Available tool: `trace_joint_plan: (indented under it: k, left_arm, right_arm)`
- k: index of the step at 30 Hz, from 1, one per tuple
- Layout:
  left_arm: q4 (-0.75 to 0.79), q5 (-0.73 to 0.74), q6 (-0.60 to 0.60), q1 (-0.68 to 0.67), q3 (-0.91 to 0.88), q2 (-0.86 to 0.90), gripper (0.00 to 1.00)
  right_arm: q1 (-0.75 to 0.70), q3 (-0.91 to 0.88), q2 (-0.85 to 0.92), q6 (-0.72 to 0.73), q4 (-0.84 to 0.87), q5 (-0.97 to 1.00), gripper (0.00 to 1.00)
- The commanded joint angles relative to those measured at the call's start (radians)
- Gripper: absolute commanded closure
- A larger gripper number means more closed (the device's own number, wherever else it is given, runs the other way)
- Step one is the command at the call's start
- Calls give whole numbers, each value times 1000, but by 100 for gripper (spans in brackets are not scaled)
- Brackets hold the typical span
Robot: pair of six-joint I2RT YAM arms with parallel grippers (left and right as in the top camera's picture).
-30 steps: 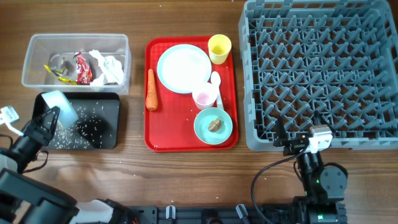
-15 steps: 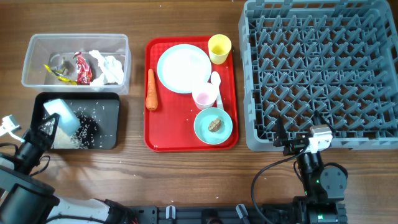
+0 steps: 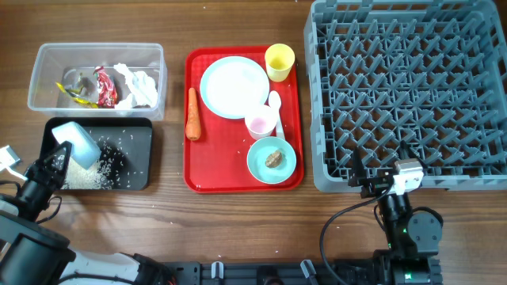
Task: Sort waste into correct bins and load items into the dishwasher rack
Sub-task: 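Tilt the rice bowl to pour rice onto the black tray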
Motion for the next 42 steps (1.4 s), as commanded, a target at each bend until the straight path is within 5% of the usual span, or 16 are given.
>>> trace_joint_plan:
  k: [1,10,23,29,33,42]
  left_arm:
    - [11,37,-41,6,-5,13,96]
    - [115,22,-201,0,-5,5,96]
    - [141,29,-203,-10,-5,3,96]
    - [266,-54,-475,-10,-5,9,96]
    - [253,37,-500,-27,-5,8,96]
    - [323,-41,-528,-71,-5,-2,96]
  right_arm:
    - [-5,-1,-8,-10,3,-16,0]
    - [-5,-1,-8,-10,3,-16,0]
    - [-5,-1,-8,-10,3,-16,0]
    - [-5,-1,-8,-10,3,-16,0]
    - [-5,-1,-8,-10,3,-16,0]
    - [-5,-1,-8,-10,3,-16,0]
